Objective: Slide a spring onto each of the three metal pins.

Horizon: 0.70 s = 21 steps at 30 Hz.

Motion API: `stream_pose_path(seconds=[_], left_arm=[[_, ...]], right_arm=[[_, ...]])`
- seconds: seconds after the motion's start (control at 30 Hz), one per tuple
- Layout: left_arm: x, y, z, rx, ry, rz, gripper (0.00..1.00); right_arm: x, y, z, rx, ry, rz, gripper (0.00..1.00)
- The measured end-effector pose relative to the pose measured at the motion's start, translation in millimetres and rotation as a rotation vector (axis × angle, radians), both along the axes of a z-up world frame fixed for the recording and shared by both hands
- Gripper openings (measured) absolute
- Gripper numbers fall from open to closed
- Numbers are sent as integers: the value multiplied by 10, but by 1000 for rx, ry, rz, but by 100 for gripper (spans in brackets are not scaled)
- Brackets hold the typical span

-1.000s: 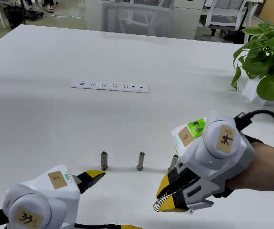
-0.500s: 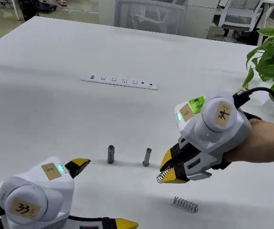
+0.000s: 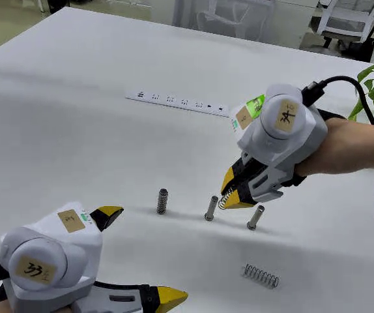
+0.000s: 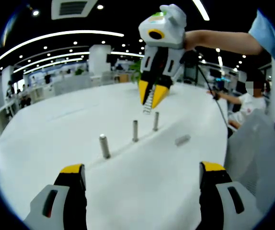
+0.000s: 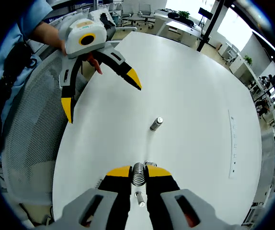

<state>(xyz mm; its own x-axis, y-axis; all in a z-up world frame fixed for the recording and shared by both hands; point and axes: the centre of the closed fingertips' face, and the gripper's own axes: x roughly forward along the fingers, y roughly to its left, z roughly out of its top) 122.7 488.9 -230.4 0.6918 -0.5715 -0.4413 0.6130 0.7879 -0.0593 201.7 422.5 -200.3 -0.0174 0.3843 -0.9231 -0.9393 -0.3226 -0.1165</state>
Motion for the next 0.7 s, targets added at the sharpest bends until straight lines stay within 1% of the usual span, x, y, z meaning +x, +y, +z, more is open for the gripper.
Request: stream_pose_path(seconds=[0.1,0.23,0.43,0.57,0.7], left_arm=[[3,16,8,-3,-1,5,100],[-4,18,-1,24,-7,-9,100],[-13,13,-14,21,-3,-15,100],[-25,8,-30,23,2,-19,100],[-28,11,-50,14,8,-13,100]], right_arm=[[62,13,-10,-17,-1,6,12],[134,-9,-64,-61,-9,26,12],[207,36,-122,-72,-15,25,12],[221,20,-182,-102,-6,43,12],[236,65,-186,-103,-1,48,12]])
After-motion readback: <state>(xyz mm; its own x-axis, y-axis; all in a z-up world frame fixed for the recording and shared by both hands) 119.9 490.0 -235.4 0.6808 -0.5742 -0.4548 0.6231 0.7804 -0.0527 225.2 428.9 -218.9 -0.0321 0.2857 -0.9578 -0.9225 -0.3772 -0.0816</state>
